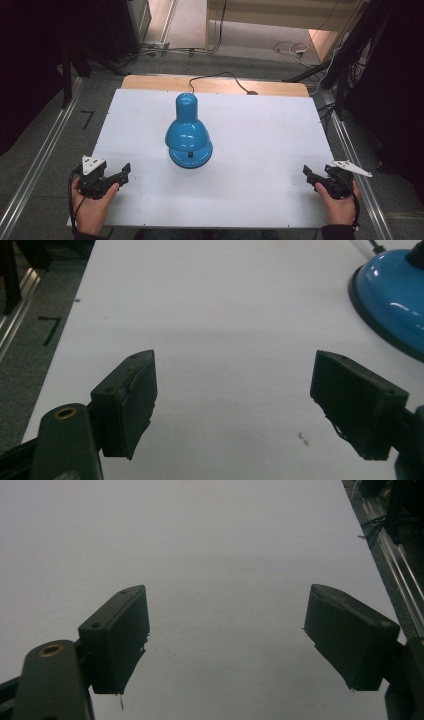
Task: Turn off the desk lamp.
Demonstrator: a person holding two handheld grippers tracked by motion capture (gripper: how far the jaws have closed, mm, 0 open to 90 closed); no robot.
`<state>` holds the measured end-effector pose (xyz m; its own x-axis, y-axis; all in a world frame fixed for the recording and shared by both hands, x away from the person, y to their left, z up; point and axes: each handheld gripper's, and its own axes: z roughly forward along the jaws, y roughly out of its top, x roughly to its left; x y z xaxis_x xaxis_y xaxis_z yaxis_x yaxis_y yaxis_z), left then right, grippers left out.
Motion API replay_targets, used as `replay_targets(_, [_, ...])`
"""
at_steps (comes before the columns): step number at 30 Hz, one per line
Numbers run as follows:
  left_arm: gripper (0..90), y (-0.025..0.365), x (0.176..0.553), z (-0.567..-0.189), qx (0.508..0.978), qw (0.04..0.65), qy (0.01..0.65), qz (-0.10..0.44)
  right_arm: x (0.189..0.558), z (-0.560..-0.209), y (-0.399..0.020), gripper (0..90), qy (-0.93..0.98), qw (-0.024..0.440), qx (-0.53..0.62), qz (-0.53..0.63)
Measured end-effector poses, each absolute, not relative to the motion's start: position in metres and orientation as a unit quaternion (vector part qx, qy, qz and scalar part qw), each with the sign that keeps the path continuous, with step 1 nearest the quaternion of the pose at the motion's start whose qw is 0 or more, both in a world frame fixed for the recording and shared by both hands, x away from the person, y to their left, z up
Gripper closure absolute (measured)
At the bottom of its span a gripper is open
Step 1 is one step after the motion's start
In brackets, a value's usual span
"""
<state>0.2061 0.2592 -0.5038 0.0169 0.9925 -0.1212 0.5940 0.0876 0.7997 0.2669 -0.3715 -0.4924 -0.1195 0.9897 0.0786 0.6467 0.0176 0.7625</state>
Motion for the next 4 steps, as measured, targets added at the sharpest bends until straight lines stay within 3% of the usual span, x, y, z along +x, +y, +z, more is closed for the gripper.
replay_targets(4, [18.0, 0.2599, 0.2101, -0.5096, 0.622, 0.341, 0.65, 0.273, 0.2665, -0.4925, -0.3739, 16.7, 0.665, 0.253, 0.615, 0.34])
